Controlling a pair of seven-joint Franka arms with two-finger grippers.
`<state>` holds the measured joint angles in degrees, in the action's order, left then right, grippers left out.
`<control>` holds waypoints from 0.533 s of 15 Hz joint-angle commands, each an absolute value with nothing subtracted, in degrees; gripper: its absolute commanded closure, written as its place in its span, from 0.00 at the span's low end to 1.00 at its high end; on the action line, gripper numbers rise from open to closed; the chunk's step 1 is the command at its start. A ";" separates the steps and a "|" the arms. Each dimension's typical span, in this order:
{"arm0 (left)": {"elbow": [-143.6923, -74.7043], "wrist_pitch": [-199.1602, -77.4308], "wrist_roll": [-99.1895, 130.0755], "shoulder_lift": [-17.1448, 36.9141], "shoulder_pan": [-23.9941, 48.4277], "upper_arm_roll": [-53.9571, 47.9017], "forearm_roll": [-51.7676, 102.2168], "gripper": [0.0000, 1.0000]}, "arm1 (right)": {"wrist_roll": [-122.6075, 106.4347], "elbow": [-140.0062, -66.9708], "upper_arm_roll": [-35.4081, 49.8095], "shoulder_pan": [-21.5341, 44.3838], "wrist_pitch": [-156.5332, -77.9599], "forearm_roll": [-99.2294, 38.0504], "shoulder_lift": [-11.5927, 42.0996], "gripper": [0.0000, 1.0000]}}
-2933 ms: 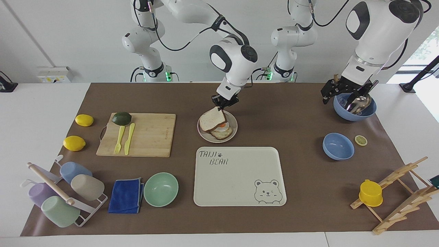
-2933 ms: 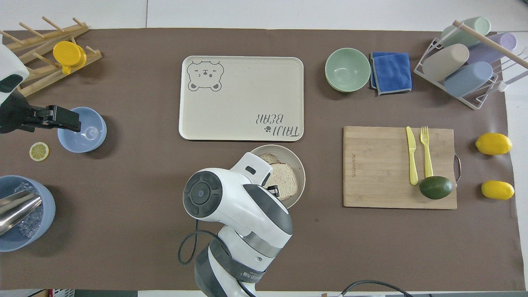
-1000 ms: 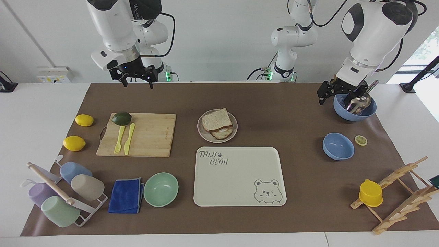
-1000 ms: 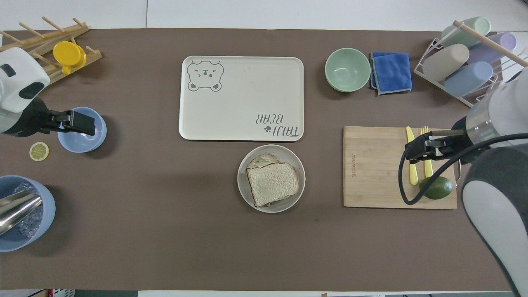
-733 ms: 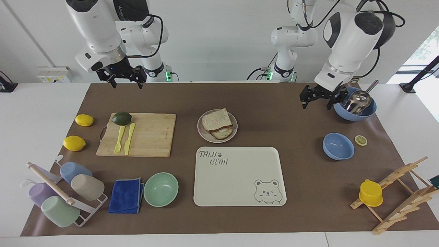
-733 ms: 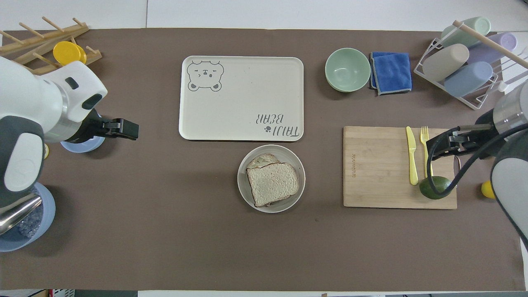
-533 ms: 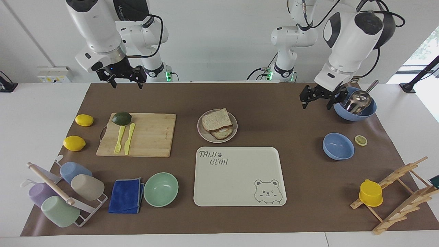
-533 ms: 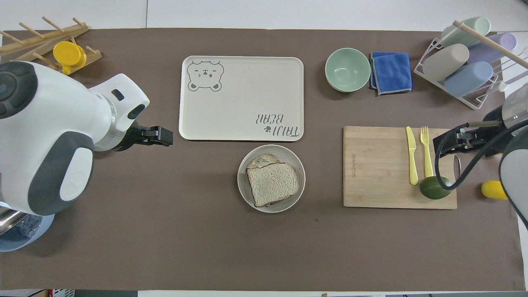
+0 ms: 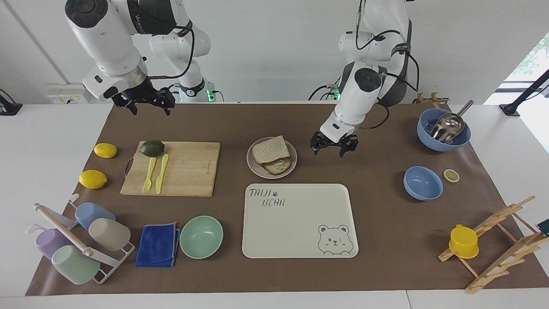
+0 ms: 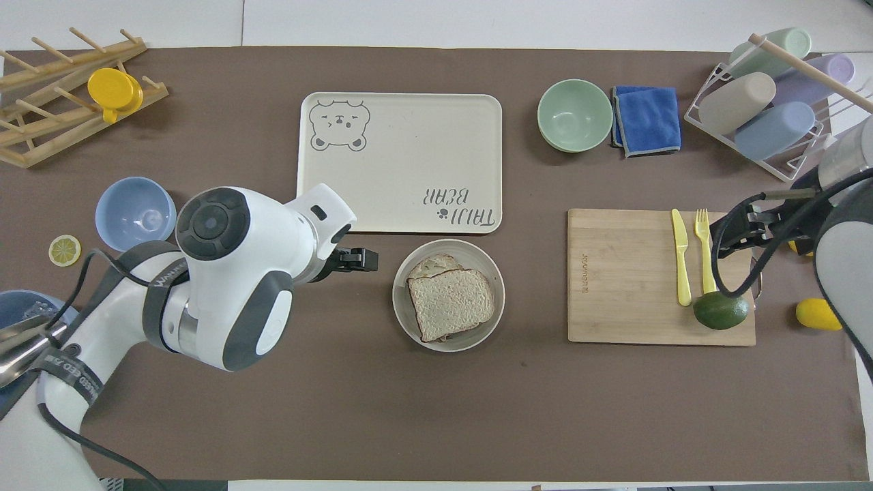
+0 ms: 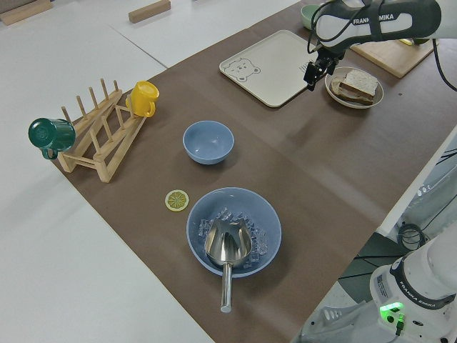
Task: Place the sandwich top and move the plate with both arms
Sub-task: 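Reach the left gripper to the plate rim and grasp it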
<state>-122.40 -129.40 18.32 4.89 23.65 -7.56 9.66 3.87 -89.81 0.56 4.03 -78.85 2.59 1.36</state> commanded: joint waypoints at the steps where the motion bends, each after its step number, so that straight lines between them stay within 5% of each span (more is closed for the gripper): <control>1: -127.09 -133.15 22.05 3.51 26.45 -6.77 10.81 0.00 | 1.76 -88.59 1.14 2.73 -77.61 2.81 1.76 0.00; 8: -131.22 -136.93 27.41 3.60 31.20 -6.77 14.94 0.02 | 0.35 -88.50 1.58 0.88 -81.30 2.73 2.02 0.00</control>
<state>-129.25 -135.17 24.77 4.92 29.12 -7.53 13.33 2.11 -89.62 0.53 2.61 -80.23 2.59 1.37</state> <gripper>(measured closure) 0.009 0.000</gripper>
